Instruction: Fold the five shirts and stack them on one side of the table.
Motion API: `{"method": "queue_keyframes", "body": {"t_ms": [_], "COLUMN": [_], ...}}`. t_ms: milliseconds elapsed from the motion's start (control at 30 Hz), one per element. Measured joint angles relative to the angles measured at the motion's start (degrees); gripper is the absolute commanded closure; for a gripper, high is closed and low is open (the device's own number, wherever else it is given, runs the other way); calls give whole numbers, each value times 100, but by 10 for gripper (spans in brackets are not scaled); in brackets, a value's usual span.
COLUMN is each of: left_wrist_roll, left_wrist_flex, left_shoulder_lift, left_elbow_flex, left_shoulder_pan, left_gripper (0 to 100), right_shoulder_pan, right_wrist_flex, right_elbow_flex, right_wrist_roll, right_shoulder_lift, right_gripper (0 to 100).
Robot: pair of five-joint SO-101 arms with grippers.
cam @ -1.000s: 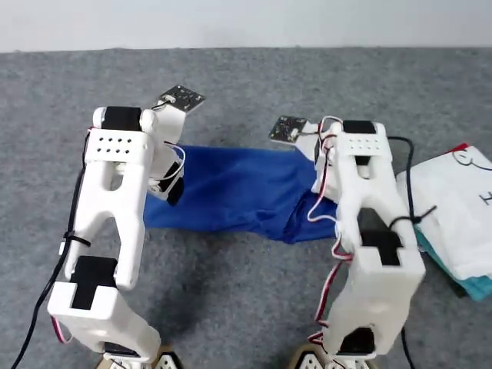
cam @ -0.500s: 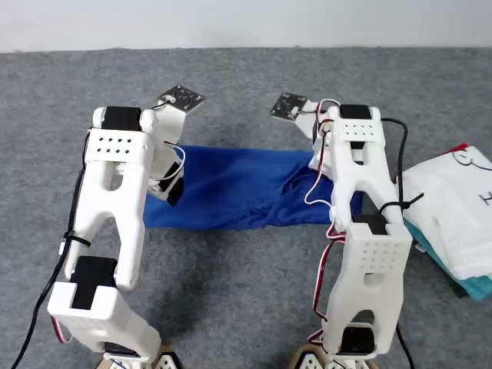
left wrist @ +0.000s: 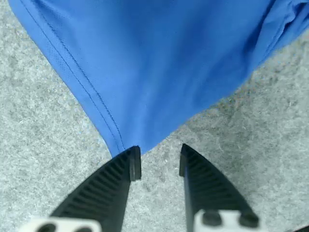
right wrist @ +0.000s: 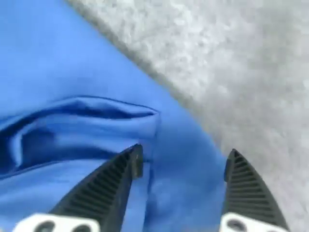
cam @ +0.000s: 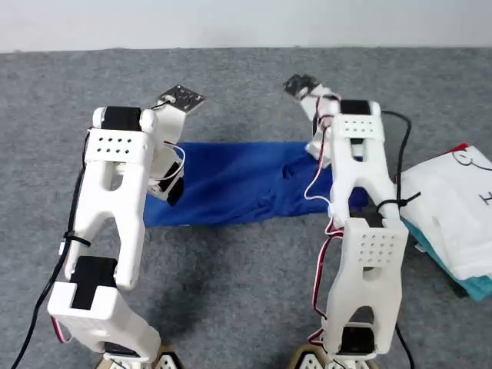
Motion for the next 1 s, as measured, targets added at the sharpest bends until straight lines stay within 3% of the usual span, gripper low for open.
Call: {"method": "queue_keyframes", "body": {"t_ms": [233,367,667,1000], "left_wrist_roll": [0,0,0,0], "left_wrist_flex": [0,0,0,0], "left_shoulder_lift": [0,0,0,0], "left_elbow_flex": [0,18,316,325], "left_shoulder_pan": [0,0,0,0], "left_gripper": [863,863,863,863], "right_shoulder_pan": [-123,-185,-1196,-1451], "right_wrist_flex": [2198,2251,2180,1670], "right_elbow_flex": [-958,-747,97,114], "right_wrist_roll": [-70,-273,-633,-923], "right_shoulder_lift": [0,-18,-334,-9], "right_gripper": [757,757,757,757]}}
